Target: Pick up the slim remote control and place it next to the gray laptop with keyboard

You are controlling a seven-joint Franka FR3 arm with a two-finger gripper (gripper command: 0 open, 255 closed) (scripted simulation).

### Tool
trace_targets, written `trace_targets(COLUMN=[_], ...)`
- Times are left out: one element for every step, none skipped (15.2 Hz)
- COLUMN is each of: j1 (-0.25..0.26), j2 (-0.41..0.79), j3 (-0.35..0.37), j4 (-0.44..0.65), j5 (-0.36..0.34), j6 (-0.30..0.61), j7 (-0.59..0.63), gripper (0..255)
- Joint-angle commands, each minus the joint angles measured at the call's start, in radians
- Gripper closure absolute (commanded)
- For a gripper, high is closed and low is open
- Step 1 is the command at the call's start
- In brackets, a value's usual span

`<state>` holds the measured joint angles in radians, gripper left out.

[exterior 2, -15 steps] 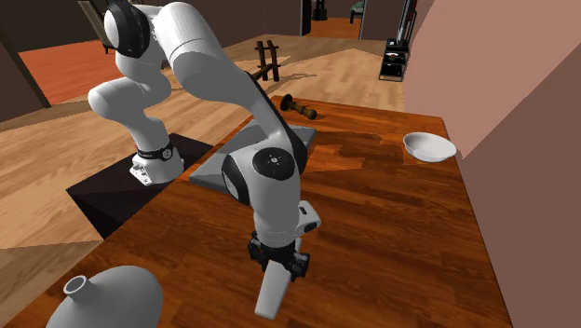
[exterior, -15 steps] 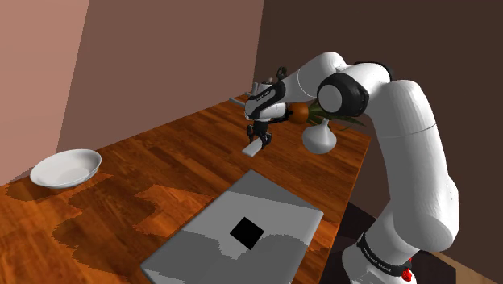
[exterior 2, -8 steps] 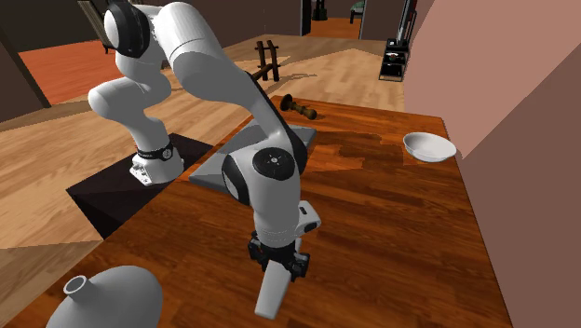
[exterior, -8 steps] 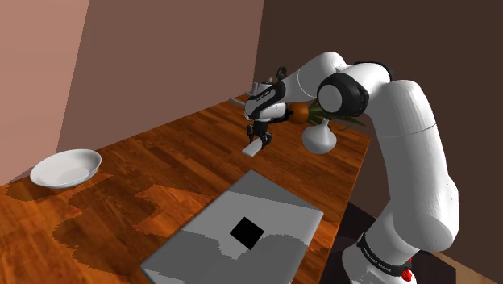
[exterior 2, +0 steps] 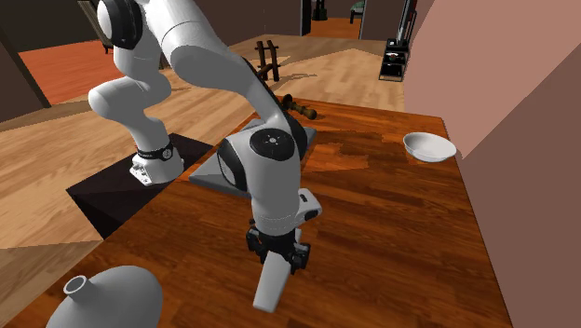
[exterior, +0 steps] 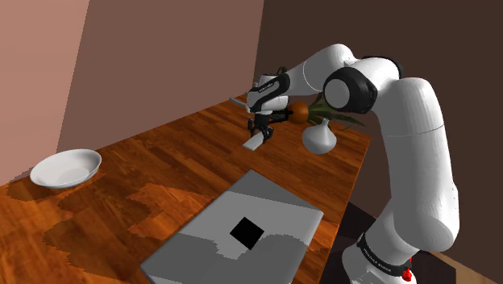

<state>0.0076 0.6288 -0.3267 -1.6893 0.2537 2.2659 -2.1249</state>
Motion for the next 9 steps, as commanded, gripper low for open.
trace_targets(j1=[0.004, 0.006, 0.007, 0.009, 0.01, 0.011, 0.013, 0.014, 0.015], j2=[-0.017, -0.025, -0.033, -0.04, -0.048, -0.056, -0.063, -0.07, -0.078], j3=[-0.004, -0.007, -0.009, -0.011, -0.013, -0.015, -0.017, -0.019, -0.021], j4=[0.001, 0.003, 0.004, 0.006, 0.008, 0.01, 0.013, 0.016, 0.019], j5=[-0.006, -0.009, -0.012, -0.016, -0.019, -0.022, -0.025, -0.028, -0.031], j6=[-0.017, -0.026, -0.036, -0.045, -0.055, -0.064, -0.074, -0.084, -0.094], j7=[0.005, 0.007, 0.009, 0.011, 0.013, 0.014, 0.016, 0.018, 0.02], gripper=[255, 255, 255, 255, 255, 255, 255, 255, 255])
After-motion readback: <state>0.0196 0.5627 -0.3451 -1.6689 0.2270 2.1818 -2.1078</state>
